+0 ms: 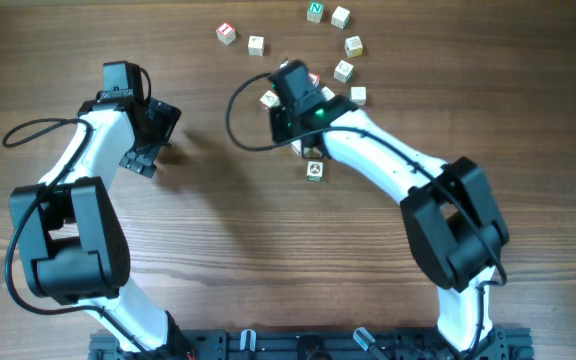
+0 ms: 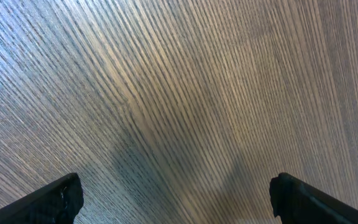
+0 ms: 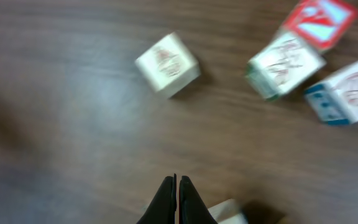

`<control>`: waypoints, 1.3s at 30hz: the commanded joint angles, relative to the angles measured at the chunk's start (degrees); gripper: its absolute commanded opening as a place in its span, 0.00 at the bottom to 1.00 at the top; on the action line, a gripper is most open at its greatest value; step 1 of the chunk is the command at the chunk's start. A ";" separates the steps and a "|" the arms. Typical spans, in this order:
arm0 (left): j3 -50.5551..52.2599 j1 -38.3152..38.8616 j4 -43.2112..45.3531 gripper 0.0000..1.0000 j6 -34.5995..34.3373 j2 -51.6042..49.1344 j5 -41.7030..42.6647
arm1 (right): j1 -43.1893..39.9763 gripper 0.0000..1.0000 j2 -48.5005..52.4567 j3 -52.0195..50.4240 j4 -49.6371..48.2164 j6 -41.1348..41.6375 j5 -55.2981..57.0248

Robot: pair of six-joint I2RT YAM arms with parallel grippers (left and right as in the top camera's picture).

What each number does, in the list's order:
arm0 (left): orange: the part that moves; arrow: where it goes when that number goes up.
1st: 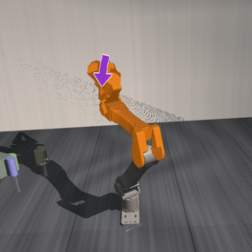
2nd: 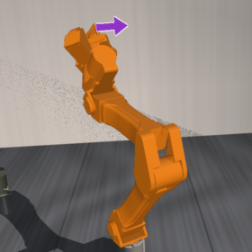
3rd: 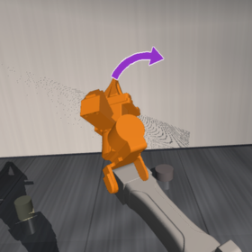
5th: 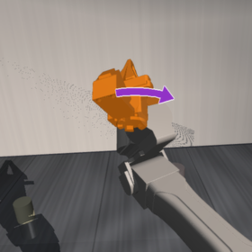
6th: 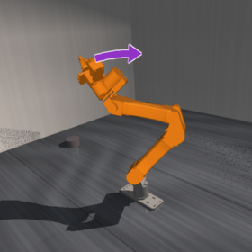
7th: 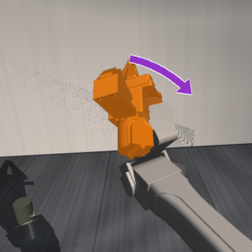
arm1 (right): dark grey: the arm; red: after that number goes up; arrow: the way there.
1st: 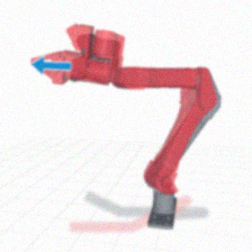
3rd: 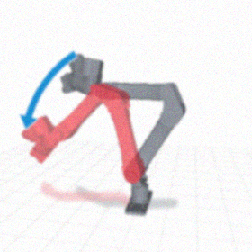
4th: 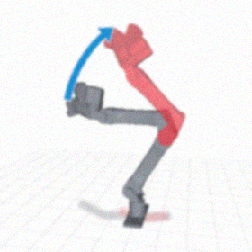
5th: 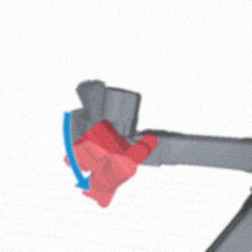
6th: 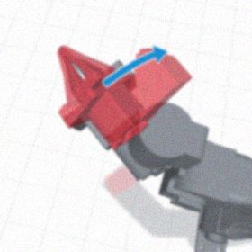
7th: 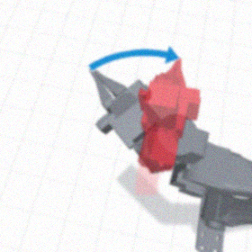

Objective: Form a circle

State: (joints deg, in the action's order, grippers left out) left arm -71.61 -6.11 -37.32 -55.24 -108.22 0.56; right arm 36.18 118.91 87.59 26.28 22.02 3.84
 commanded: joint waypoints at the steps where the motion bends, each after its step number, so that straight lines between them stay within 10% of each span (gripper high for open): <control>1: -0.17 -0.07 0.00 1.00 -0.55 -0.76 0.04 | 0.66 0.05 2.12 0.96 1.05 -0.66 1.16; 39: -0.17 -0.07 0.00 1.00 -0.55 -0.76 0.04 | -1.22 0.05 4.42 0.96 4.22 0.24 1.68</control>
State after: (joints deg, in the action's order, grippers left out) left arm -71.61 -6.11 -37.32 -55.24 -108.22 0.56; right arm 35.03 122.10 87.59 30.83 22.24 4.58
